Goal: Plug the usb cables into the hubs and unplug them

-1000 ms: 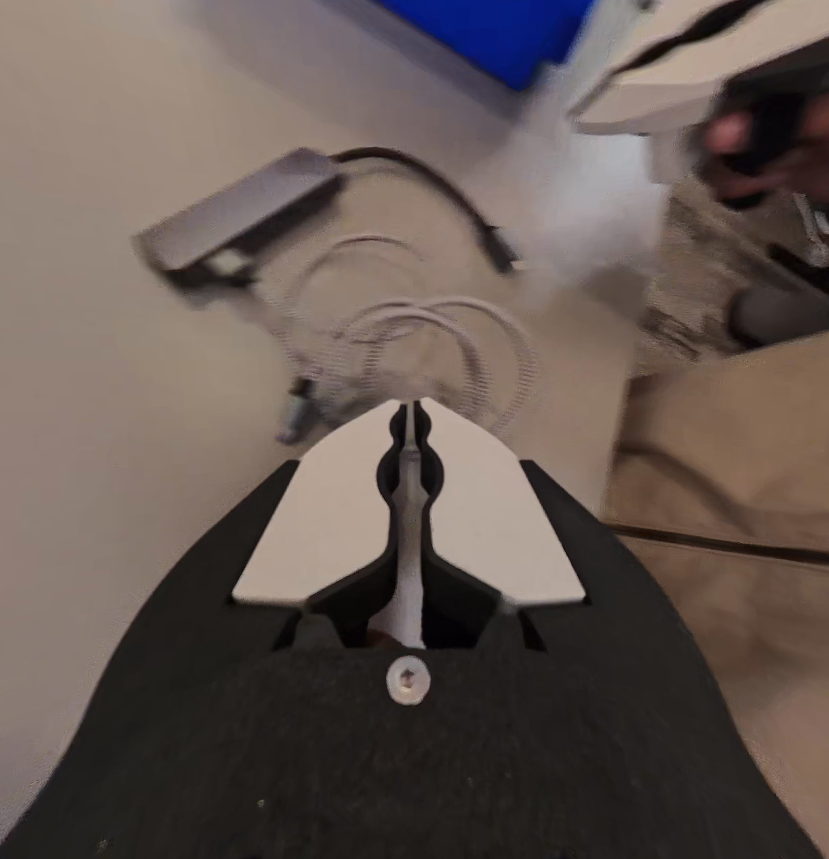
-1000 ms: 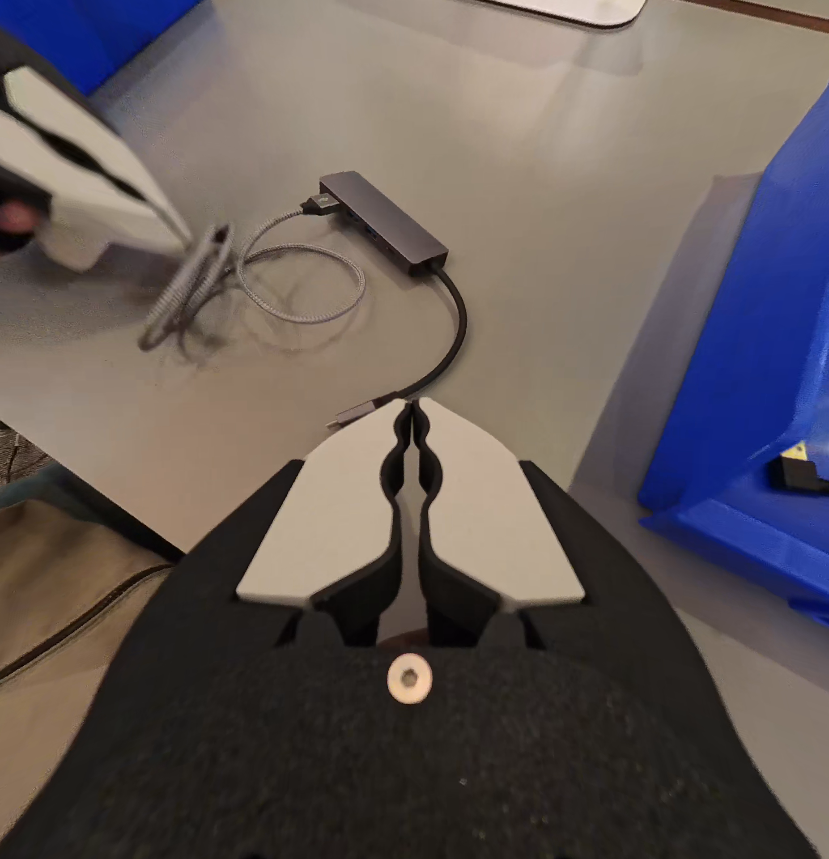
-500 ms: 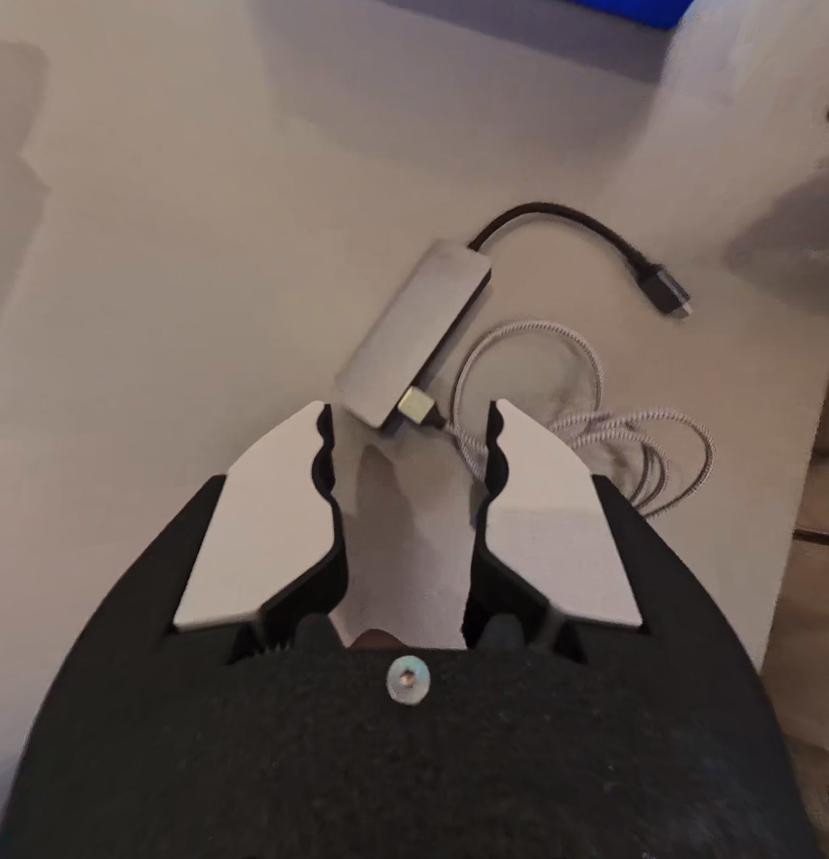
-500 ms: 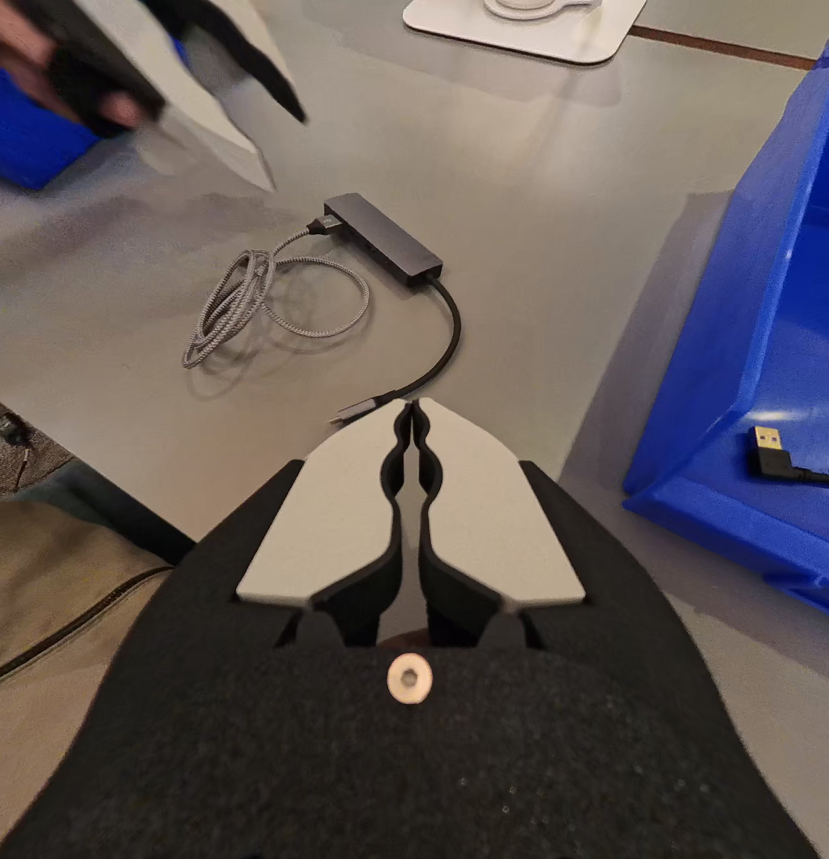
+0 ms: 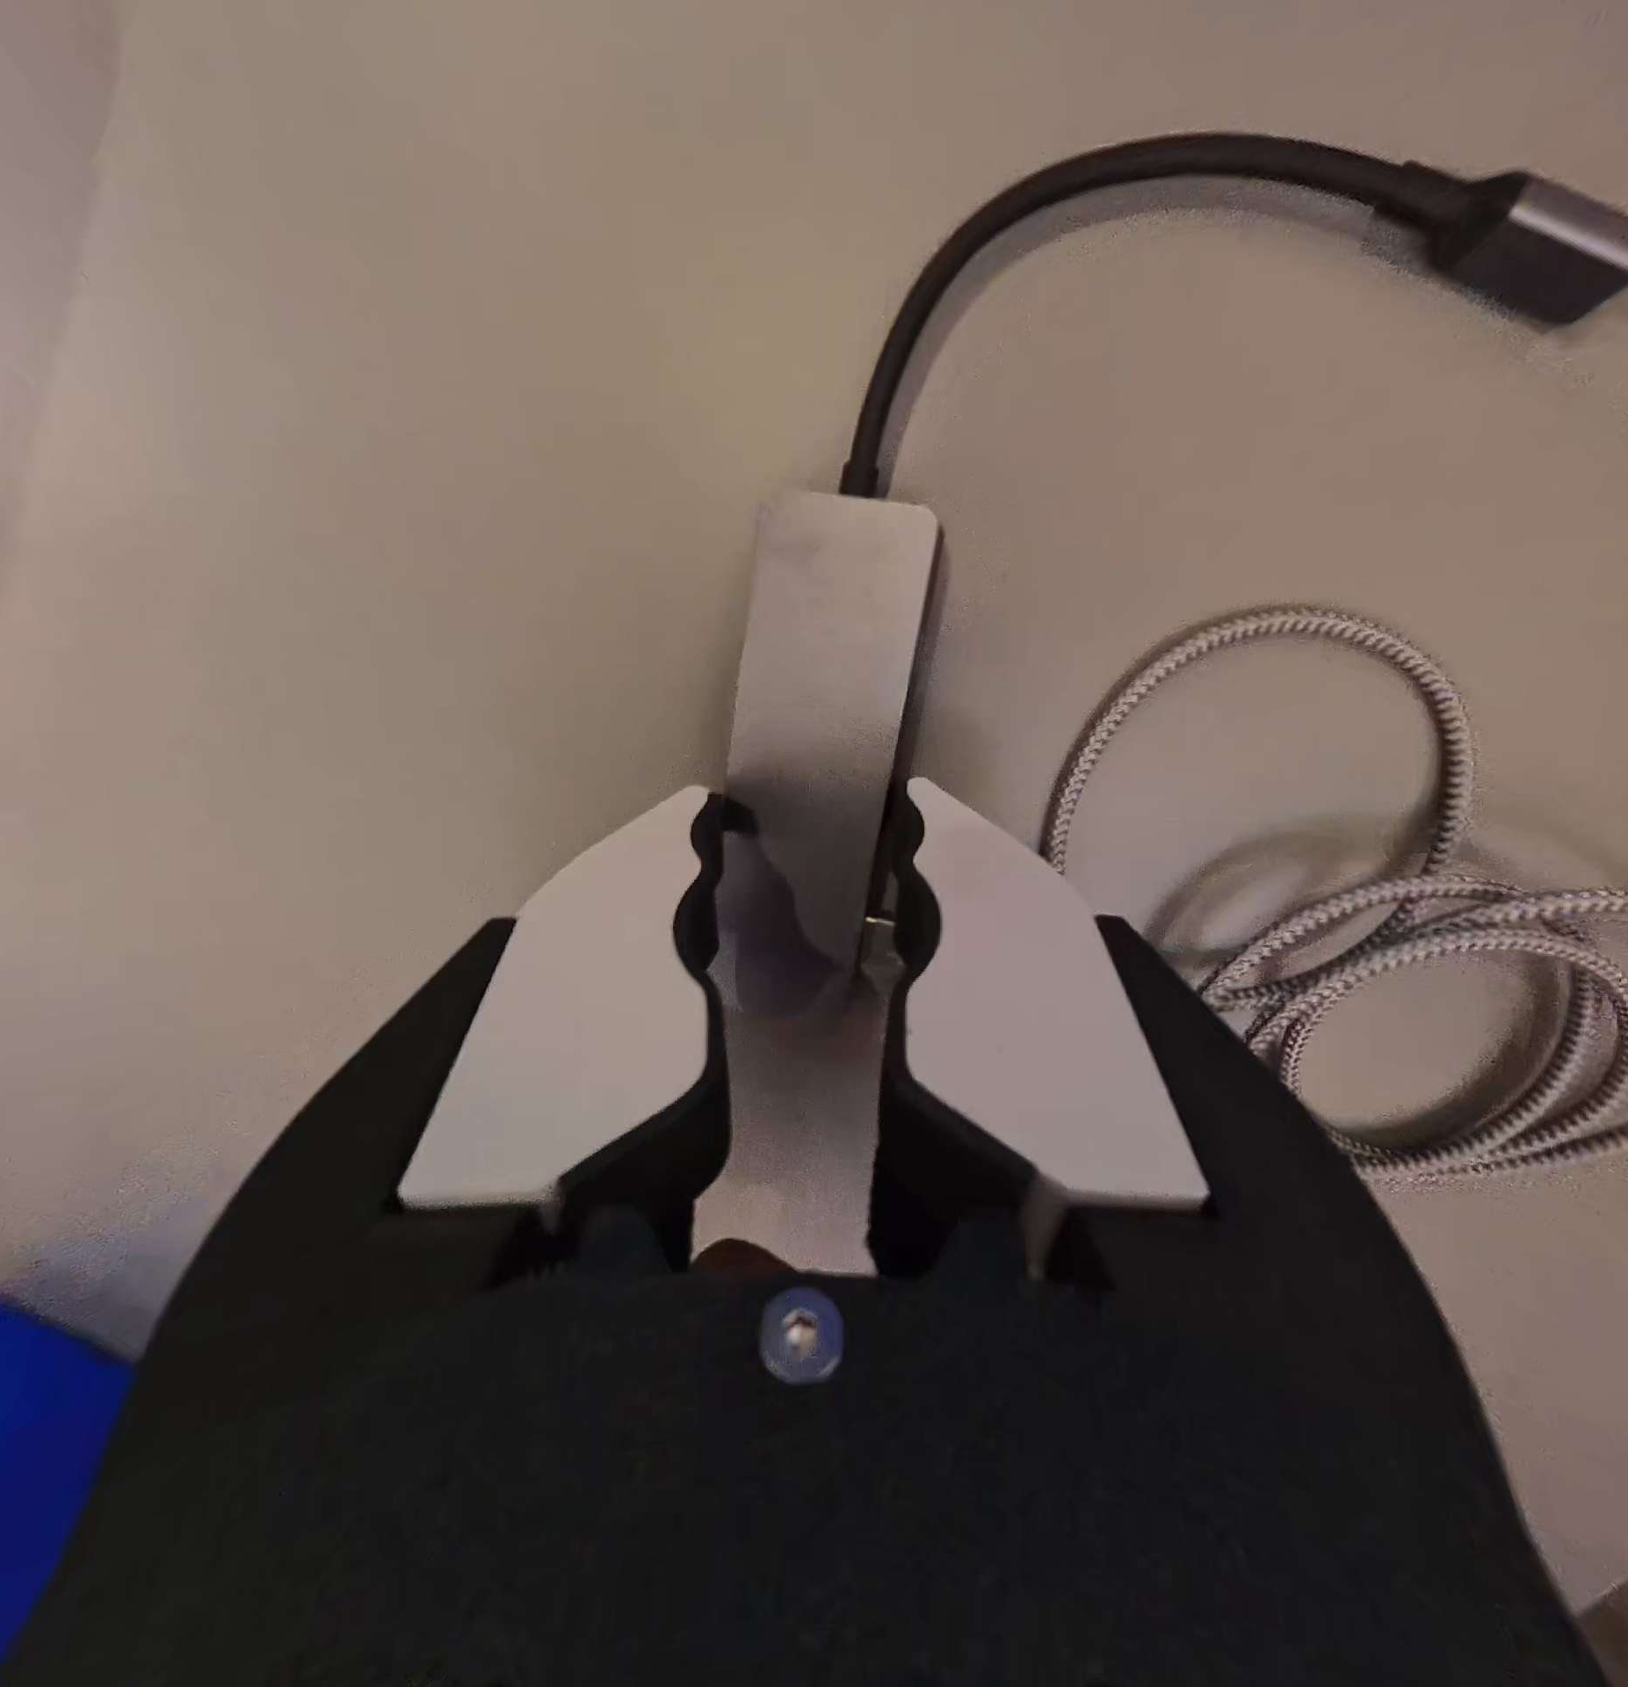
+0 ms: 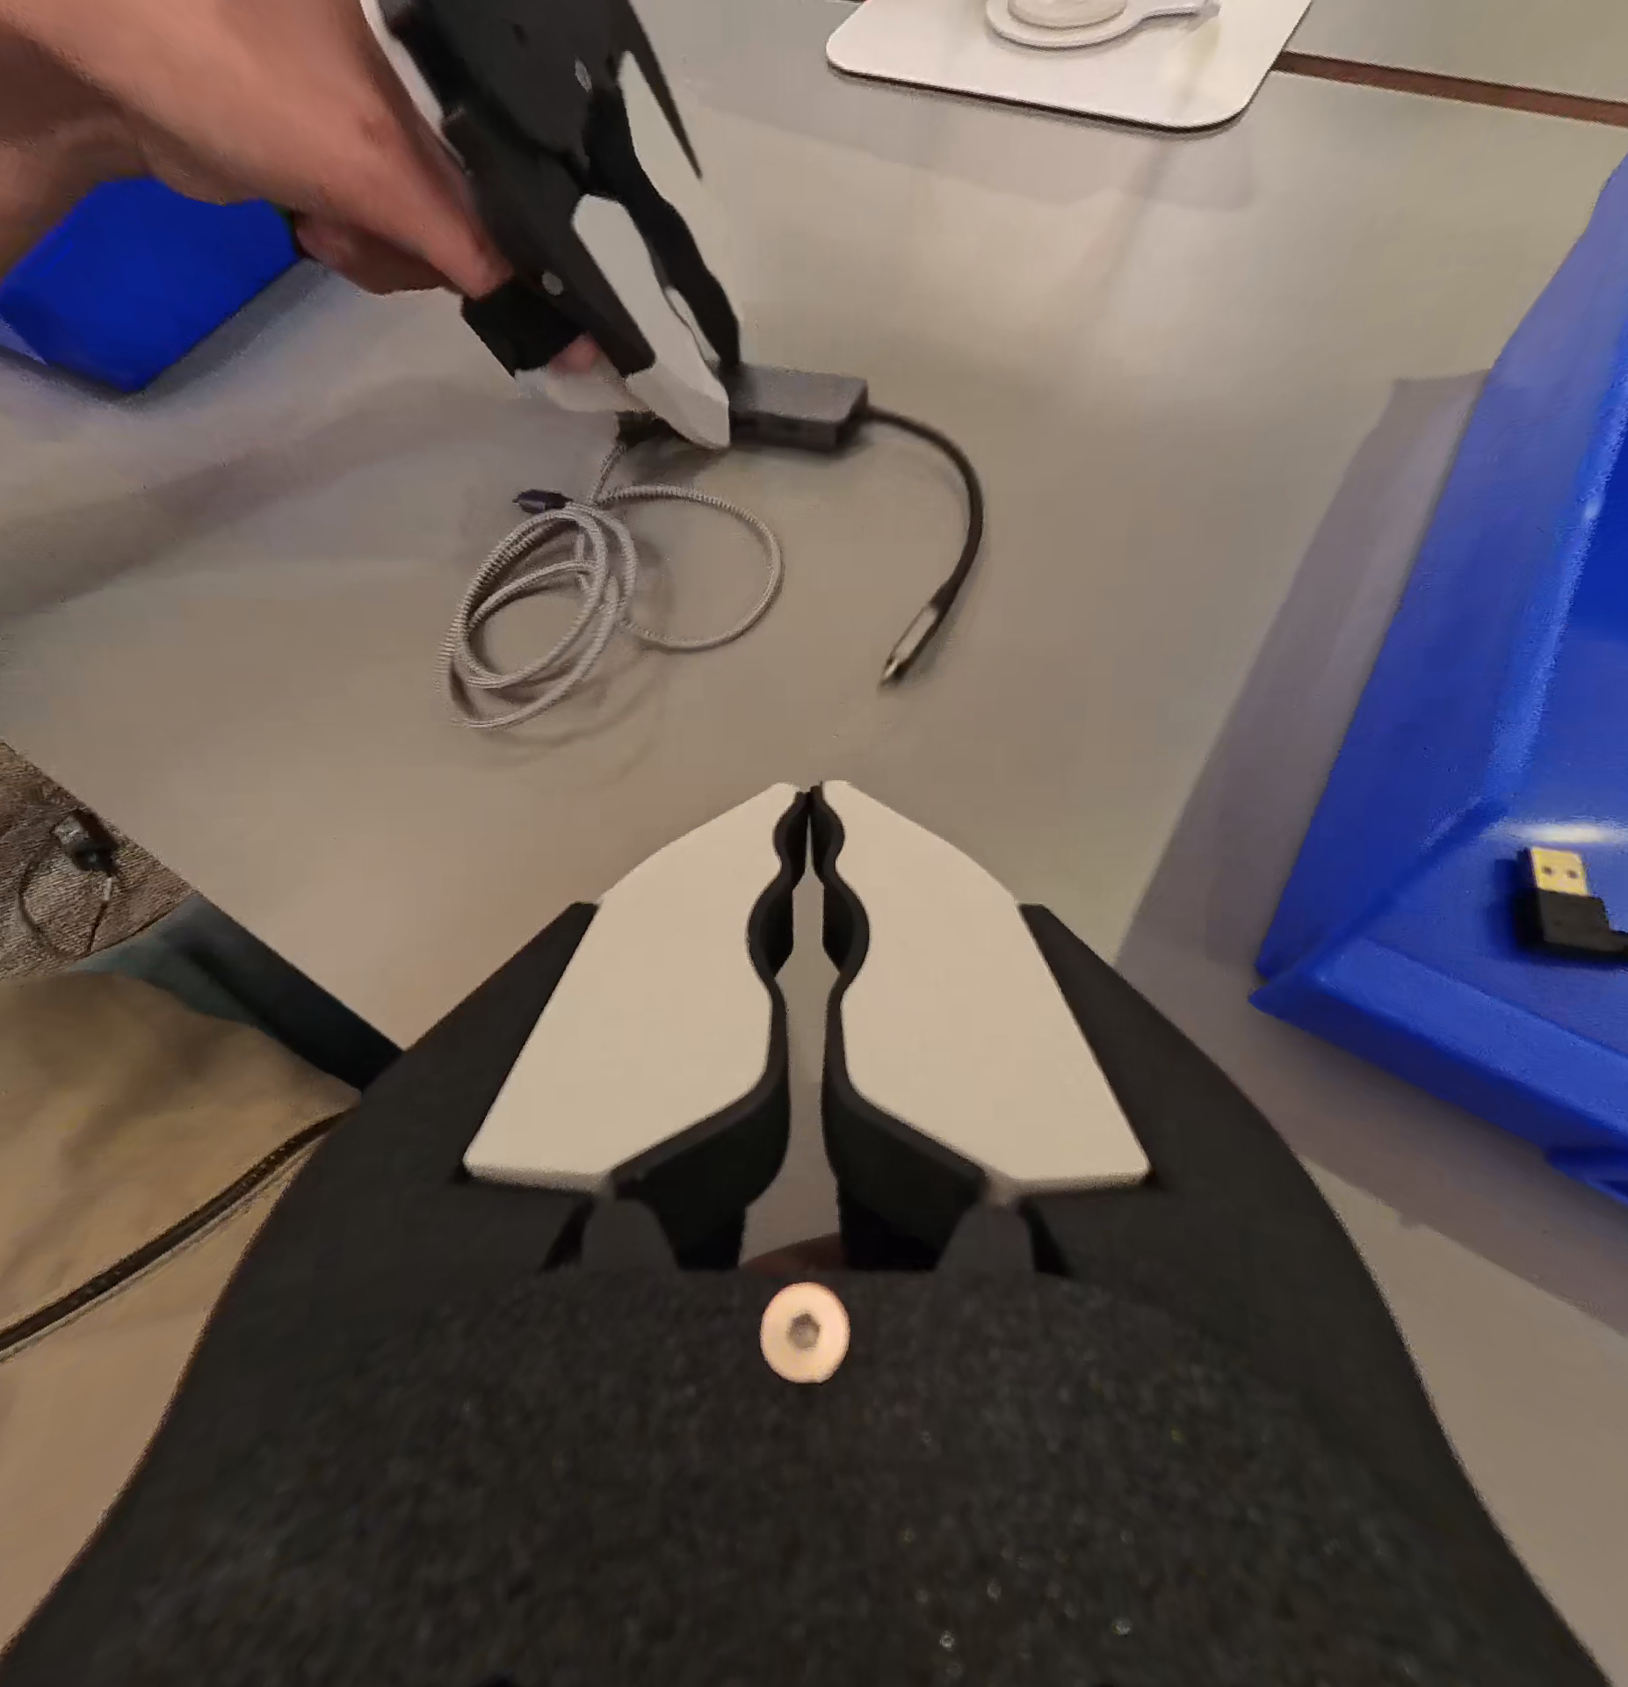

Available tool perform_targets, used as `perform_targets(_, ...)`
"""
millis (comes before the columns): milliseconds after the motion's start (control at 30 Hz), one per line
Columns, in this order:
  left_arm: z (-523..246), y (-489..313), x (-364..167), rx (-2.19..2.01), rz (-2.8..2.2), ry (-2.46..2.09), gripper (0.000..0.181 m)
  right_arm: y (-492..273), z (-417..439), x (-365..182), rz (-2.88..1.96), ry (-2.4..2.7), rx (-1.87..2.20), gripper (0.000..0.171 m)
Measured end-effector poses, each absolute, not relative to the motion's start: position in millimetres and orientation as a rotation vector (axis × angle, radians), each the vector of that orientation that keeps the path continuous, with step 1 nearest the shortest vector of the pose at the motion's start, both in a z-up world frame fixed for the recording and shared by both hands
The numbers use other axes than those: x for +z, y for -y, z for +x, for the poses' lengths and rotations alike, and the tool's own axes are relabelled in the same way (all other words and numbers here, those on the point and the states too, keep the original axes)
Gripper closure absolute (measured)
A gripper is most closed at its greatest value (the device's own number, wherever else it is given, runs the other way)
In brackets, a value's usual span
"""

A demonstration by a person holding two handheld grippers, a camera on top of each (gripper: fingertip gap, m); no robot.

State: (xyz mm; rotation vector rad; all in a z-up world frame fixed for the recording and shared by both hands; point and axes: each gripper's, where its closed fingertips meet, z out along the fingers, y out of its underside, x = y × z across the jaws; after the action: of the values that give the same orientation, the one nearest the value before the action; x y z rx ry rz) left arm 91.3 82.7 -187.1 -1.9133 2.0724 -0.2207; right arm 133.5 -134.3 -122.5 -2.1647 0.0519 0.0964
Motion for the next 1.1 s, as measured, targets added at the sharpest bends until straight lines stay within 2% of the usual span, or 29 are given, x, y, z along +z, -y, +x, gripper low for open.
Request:
perform_targets(100, 72.1, -104.4, -185.8, -0.298, -2.172, -1.766, 0.147, 125.2, 126.7, -125.9, -2.176, -0.012, 0.108, 0.171)
perform_targets(233, 53.7, -100.5, -177.8, -0.556, -2.265, -1.498, 0.147, 108.4, 110.1, -126.4, -2.177, 0.057, 0.145, 0.171)
perform_targets(300, 44.3, -88.5, -165.5, -0.738, -2.247, -1.416, 0.134, 99.3, 101.4, -126.8, -2.184, 0.11, 0.144, 0.171)
perform_targets(367, 26.2, -83.2, -151.6, -0.793, -2.182, -1.356, 0.134, 89.8, 92.8, -128.1, -2.194, 0.17, 0.139, 0.169)
perform_targets(667, -46.3, -18.3, -121.9, -0.693, -1.89, -1.359, 0.136, -0.5, 35.6, -140.4, -2.225, 0.39, 0.242, 0.147)
perform_targets(833, -59.6, 2.6, -121.8, -0.689, -1.856, -1.367, 0.137, -46.3, 36.6, -171.3, -2.345, 0.445, 0.079, 0.132)
perform_targets(900, -63.2, 2.0, -125.5, -0.721, -1.881, -1.348, 0.137, -48.7, 38.7, -185.9, -2.408, 0.442, 0.084, 0.131)
perform_targets(1100, -65.7, -17.0, -136.5, -0.707, -1.906, -1.34, 0.139, -41.6, 41.0, -189.0, -2.436, 0.406, 0.167, 0.166)
